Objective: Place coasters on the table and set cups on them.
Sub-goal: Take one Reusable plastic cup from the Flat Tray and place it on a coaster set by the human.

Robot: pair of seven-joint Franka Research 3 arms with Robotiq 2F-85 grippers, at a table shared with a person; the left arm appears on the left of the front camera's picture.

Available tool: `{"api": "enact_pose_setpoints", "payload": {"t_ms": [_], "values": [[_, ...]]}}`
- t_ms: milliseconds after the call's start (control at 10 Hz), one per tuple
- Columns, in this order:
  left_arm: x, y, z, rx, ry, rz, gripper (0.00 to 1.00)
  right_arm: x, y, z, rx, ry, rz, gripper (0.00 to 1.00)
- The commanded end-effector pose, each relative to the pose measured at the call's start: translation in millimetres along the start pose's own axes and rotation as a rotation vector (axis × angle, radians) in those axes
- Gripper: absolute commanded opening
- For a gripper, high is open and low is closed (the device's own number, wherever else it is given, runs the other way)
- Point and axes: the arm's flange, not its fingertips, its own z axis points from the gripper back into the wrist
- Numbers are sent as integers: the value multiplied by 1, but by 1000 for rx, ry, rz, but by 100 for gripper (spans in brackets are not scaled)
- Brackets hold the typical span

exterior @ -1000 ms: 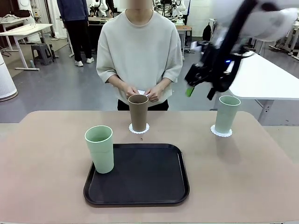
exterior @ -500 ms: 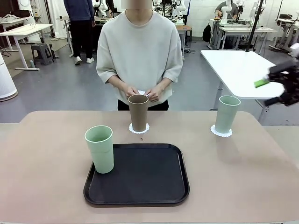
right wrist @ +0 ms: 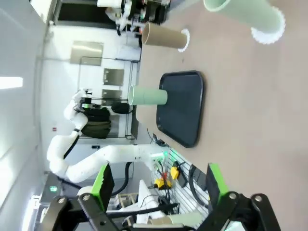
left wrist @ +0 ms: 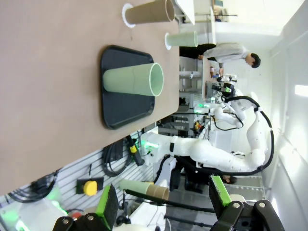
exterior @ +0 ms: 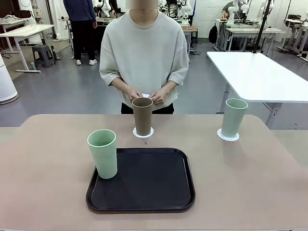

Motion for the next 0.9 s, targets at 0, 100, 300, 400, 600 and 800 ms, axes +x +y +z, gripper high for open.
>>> {"api": "enact_pose_setpoints", "payload": {"t_ms": [0,100,300,400,600,800], "values": [[-1,-2,1,-12,-5,-3,100,24,-25,12,5,51,-24,100],[-1,-2,1,-12,-5,-3,100,29,-34,11,23,43,-31,100],[-1,-2,1,-12,-5,-3,100,37,-39,5,35,49,-32,100],[-1,-2,1,-12,-5,-3,100,25,-41,6,7,43,-53,100],[-1,-2,1,-12,-5,-3,100,25,-41,6,7,43,-53,100],[-1,-2,1,-12,-5,-3,100,25,-41,6,7,43,-53,100]]}}
